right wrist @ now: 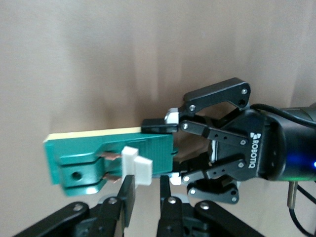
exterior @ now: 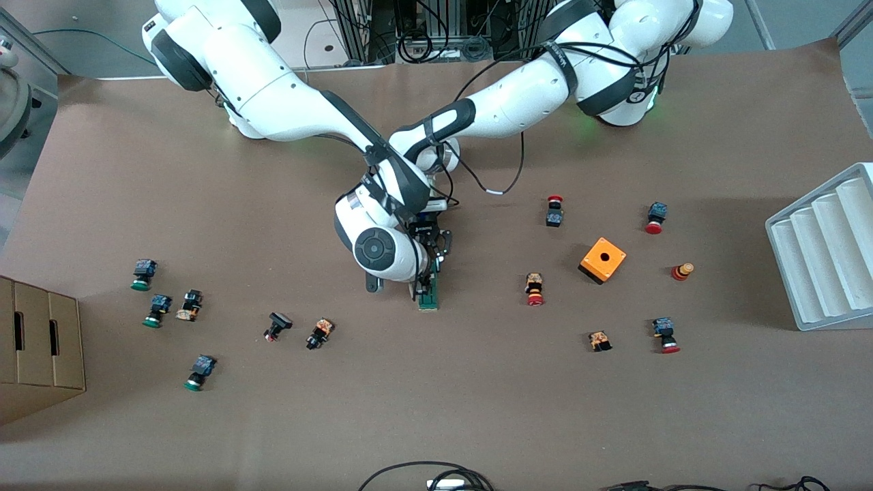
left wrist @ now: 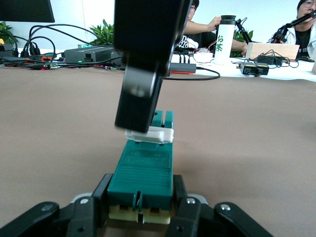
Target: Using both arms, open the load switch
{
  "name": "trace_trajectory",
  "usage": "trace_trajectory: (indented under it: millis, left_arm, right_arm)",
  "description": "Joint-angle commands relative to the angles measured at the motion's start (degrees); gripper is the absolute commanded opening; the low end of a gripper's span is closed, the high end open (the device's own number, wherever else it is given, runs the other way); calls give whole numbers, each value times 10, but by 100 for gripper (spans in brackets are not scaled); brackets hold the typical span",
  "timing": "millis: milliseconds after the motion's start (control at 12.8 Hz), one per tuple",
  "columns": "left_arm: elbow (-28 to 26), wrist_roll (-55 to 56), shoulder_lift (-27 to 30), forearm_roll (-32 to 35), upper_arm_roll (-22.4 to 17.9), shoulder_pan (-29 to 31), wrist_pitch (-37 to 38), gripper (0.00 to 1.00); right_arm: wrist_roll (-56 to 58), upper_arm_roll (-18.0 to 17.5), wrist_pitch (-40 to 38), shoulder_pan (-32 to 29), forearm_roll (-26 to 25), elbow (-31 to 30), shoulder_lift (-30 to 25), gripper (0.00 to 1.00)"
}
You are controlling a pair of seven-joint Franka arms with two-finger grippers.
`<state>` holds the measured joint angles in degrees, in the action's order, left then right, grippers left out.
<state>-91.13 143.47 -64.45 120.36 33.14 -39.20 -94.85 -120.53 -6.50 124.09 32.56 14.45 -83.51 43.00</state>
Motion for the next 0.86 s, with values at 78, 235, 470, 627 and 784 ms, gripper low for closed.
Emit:
trace_trajectory:
  millis: [78,235,470,627,784]
  left_arm:
    - [9,-3,-12,4,6,2,-9,55]
    - [9,-3,-12,4,6,2,-9,55]
    - [8,-4,-10,3,6,3,-10,80]
    - [7,-5,-8,4,6,3,-10,100]
    - [7,-6,-5,3,6,3,-10,100]
  right_arm:
    - [63,-1,-31,-31,-9,-16,-70,83]
    - [137,3,-77,-53,-12,-17,-108,96]
    - [300,5,-120,-99,-23,-52,-182,100]
    - [428,4,-127,-144,-33,-109,-249,100]
    - [556,1,-156,-193,-33,-140,-303,100]
